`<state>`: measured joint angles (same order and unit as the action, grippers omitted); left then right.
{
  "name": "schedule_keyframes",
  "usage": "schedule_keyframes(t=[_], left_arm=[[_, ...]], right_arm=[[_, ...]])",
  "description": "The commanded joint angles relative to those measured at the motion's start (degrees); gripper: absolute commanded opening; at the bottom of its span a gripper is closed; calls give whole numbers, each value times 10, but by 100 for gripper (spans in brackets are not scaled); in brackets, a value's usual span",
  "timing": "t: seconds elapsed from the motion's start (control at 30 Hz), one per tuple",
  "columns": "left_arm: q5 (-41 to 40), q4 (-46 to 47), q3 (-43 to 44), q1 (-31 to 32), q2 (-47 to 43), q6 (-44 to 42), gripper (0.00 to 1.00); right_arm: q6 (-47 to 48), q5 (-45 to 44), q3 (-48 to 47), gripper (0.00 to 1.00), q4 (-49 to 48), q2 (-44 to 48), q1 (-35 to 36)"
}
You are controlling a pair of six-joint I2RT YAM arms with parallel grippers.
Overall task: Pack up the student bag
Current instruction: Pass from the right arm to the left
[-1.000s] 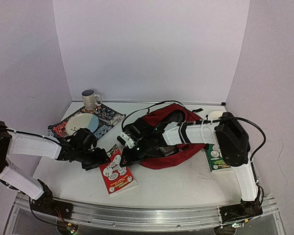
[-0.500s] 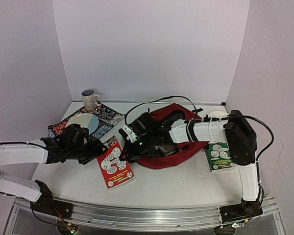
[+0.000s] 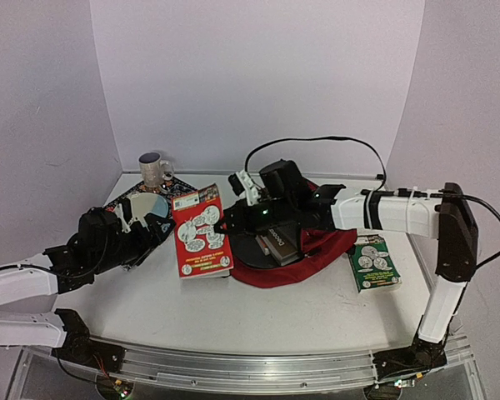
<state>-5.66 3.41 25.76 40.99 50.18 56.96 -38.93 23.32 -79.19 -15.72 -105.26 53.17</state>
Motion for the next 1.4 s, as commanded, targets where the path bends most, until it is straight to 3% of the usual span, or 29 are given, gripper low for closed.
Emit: schedule_keyframes(t=[0.0,0.27,0.73,1.17,1.37], left_arm=[[4,78,-7,2,-26,0,99],[86,245,-29,3,2,24,100],[131,409,-11,22,118,31,96],[177,582,31,32,246,46,69],[191,622,53,33,284,44,52]], right_arm=[[-63,-34,25,0,-110,71,-6],[-143,-102,72,0,-226,112,-7],[-244,-177,159,0,-399,140,-7],[-289,-210,191,0,-493,128,-6],[-303,-204,191,0,-506,112,-7]])
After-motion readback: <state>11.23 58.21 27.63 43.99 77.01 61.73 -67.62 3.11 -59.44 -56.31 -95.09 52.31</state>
